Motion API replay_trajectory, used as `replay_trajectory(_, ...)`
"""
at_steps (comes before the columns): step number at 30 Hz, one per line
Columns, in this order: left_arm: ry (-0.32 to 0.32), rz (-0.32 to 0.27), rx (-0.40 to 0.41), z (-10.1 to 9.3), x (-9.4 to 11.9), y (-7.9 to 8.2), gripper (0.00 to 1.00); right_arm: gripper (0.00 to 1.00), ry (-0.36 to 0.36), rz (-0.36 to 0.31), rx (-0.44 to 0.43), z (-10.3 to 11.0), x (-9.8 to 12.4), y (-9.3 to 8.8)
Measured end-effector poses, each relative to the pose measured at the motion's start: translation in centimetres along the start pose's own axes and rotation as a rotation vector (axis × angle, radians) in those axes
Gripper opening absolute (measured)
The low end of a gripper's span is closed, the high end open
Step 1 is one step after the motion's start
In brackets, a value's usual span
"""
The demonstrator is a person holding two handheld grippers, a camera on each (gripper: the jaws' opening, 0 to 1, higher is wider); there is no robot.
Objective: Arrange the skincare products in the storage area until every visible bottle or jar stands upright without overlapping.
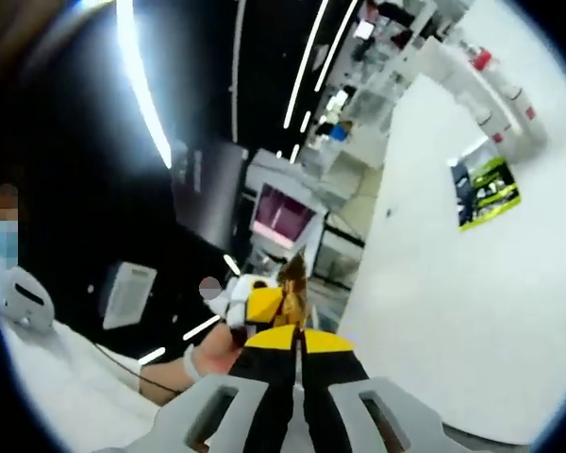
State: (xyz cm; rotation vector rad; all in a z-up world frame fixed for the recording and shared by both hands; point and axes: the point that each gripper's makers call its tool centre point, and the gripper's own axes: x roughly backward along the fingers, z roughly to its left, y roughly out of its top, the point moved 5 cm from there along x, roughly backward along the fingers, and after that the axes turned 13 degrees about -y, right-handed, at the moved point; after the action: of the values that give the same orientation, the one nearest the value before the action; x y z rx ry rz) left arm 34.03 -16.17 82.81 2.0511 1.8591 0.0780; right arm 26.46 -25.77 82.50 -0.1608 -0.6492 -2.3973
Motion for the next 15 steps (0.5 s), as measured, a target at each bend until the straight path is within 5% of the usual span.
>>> replay_trajectory(4, 0.022, 0.045, -0.009, -0.1, 0.1, -0.2, 0.0, 0.0, 0.003, 0.02, 0.018, 0.0, 0.0, -0.2)
replay_trajectory(7, 0.048, 0.117, -0.093, -0.1, 0.4, -0.5, 0.02, 0.0, 0.005, 0.011, -0.005, -0.2, 0.2, -0.1)
replay_trajectory(11, 0.086, 0.189, -0.15, 0.3, 0.9, -1.3, 0.19, 0.0, -0.046, -0.031, -0.034, -1.3, 0.5, 0.5)
replay_trajectory(15, 0.257, 0.333, -0.258, 3.2, 2.5, -3.1, 0.28, 0.0, -0.081, -0.056, -0.051, -2.2, 0.9, 1.1)
